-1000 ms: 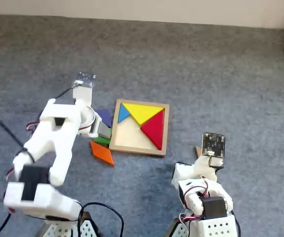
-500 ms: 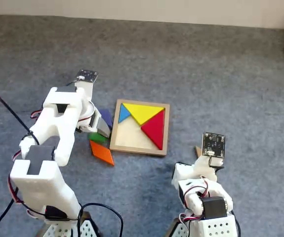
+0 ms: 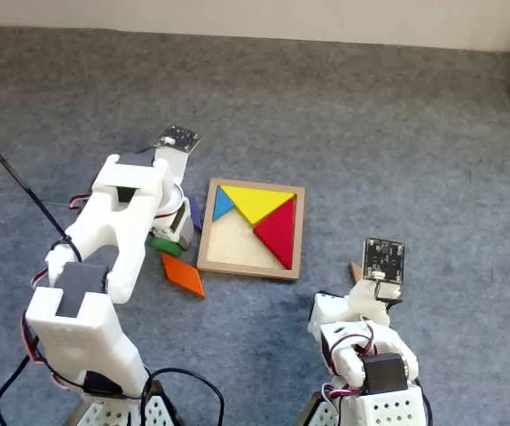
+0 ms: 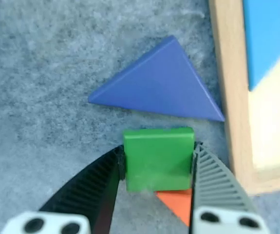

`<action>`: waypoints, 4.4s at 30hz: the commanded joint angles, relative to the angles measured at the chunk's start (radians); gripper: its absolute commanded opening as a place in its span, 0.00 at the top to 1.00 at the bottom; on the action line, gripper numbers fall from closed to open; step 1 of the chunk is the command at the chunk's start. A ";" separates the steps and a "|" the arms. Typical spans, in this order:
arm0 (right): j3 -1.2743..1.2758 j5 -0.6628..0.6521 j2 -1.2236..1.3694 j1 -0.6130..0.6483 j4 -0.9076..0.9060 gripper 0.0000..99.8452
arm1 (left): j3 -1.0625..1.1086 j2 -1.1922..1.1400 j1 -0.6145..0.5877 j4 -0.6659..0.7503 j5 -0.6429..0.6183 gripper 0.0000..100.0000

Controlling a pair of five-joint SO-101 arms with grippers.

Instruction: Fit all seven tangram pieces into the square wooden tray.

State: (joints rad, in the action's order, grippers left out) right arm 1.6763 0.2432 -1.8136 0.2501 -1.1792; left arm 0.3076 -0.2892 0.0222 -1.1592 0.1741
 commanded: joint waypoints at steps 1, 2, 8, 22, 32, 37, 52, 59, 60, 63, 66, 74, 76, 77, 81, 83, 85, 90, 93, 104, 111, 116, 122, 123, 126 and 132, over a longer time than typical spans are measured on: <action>0.147 0.003 -0.010 -0.013 -0.002 0.99 | -0.048 0.048 0.044 -0.101 0.011 0.82; 0.147 0.003 -0.010 -0.013 -0.002 0.99 | -0.062 0.070 0.044 -0.124 0.011 0.82; 0.147 0.003 -0.010 -0.013 -0.002 0.99 | -0.087 0.202 0.077 -0.161 0.021 0.82; 0.147 0.003 -0.010 -0.013 -0.002 0.99 | -0.088 0.214 0.286 -0.002 0.147 0.82; 0.147 0.003 -0.010 -0.013 -0.002 0.99 | -0.154 0.084 0.280 0.078 0.127 0.76; 0.147 0.003 -0.010 -0.013 -0.002 0.99 | -0.246 0.028 0.222 0.075 0.008 0.67; 0.147 0.003 -0.010 -0.015 -0.002 0.99 | -0.062 0.125 0.202 0.064 0.012 0.67; 0.147 0.003 -0.010 -0.015 -0.002 0.99 | -0.022 0.068 0.143 0.178 0.012 0.67; 0.147 0.003 -0.010 -0.015 -0.002 0.99 | -0.022 0.064 0.130 0.187 0.012 0.67; 0.147 0.003 -0.010 -0.015 -0.002 0.99 | -0.022 0.061 0.102 0.204 0.012 0.67; 0.147 0.003 -0.010 -0.015 -0.002 0.99 | -0.022 0.061 0.104 0.204 0.012 0.67; 0.147 0.003 -0.010 -0.015 -0.002 0.99 | -0.070 0.067 0.102 0.198 0.005 0.67; 0.147 0.003 -0.010 -0.015 -0.002 0.99 | -0.084 0.079 0.104 0.184 0.003 0.68; 0.147 0.003 -0.010 -0.015 -0.002 0.99 | -0.088 0.097 0.105 0.160 0.003 0.68; 0.147 0.003 -0.010 -0.015 -0.001 0.99 | -0.073 0.254 0.101 0.069 0.005 0.70; 0.147 0.003 -0.010 -0.015 -0.001 0.99 | -0.027 0.337 0.094 0.061 -0.003 0.70; 0.147 0.003 -0.010 -0.015 -0.001 0.99 | 0.025 0.404 0.082 0.064 -0.044 0.70; 0.147 0.003 -0.010 -0.015 -0.001 0.99 | 0.082 0.460 0.007 0.091 -0.127 0.70; 0.147 0.003 -0.010 -0.015 -0.001 0.99 | 0.082 0.452 -0.056 0.098 -0.222 0.70; 0.147 0.003 -0.010 -0.015 -0.001 0.99 | 0.012 0.226 -0.076 0.169 -0.470 0.70; 0.147 0.003 -0.010 -0.015 -0.001 0.99 | -0.116 0.051 -0.074 0.158 -0.476 0.70; 0.147 0.003 -0.010 -0.015 -0.001 0.99 | -0.199 -0.013 -0.071 0.095 -0.474 0.70; 0.147 0.003 -0.010 -0.015 -0.001 0.99 | -0.259 -0.111 -0.071 0.087 -0.474 0.70; 0.147 0.003 -0.010 -0.015 -0.001 0.99 | -0.269 -0.131 -0.071 0.078 -0.473 0.70; 0.147 0.003 -0.010 -0.015 -0.001 0.99 | -0.335 -0.193 -0.071 0.012 -0.473 0.70; 0.147 0.003 -0.010 -0.015 -0.001 0.99 | -0.509 -0.315 -0.079 -0.132 -0.454 0.74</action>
State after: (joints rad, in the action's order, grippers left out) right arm 1.6763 0.2432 -1.8136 0.2501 -1.1792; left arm -0.1112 -0.5715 -0.0453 -1.2329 -0.2969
